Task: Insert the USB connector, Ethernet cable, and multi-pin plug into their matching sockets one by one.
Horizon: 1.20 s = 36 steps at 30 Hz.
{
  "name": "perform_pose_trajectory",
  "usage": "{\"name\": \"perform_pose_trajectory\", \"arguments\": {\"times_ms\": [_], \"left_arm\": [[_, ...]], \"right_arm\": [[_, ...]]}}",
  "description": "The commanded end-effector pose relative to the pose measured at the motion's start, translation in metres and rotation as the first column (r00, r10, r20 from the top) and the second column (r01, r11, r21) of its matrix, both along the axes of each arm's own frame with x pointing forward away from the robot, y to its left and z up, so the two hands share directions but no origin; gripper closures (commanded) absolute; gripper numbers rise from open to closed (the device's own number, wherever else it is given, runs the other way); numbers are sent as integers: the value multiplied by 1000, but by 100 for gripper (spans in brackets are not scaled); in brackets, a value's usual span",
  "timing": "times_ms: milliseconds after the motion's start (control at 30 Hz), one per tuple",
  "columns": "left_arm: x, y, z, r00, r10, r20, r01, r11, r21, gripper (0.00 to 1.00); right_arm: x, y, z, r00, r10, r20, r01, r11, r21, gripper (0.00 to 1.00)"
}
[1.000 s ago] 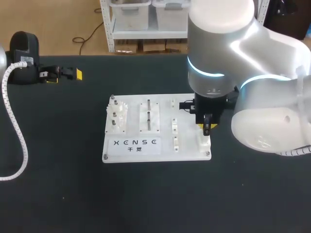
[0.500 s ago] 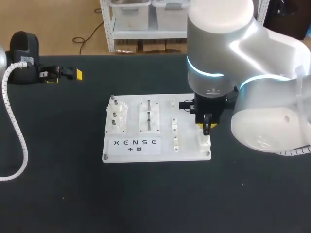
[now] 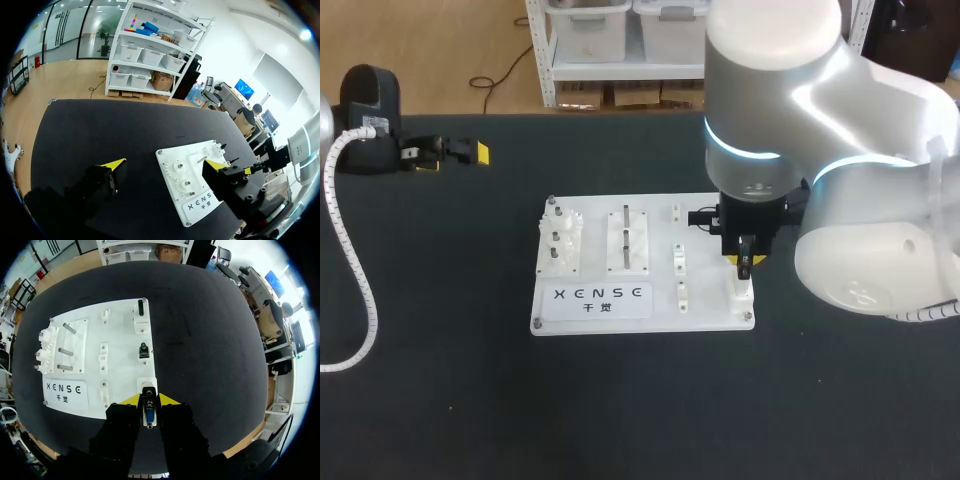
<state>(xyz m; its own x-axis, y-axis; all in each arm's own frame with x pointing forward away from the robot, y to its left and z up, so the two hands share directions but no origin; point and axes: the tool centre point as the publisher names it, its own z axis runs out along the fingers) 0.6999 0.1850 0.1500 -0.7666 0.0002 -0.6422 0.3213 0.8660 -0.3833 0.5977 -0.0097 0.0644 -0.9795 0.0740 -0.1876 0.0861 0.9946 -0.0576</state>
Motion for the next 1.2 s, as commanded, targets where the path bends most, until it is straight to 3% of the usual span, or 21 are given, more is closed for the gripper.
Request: {"name": "perform_pose_trajectory", "arguments": {"times_ms": [33,1200], "left_arm": [[0,0,0,1000,0,0,0,1000,0,0],[0,0,0,1000,0,0,0,1000,0,0]], "right_arm": [[-1,-1,-2,1000,-3,7,3,1000,-3,100],[-8,-6,-26,1000,16,-12,-15,995,99,100]]}}
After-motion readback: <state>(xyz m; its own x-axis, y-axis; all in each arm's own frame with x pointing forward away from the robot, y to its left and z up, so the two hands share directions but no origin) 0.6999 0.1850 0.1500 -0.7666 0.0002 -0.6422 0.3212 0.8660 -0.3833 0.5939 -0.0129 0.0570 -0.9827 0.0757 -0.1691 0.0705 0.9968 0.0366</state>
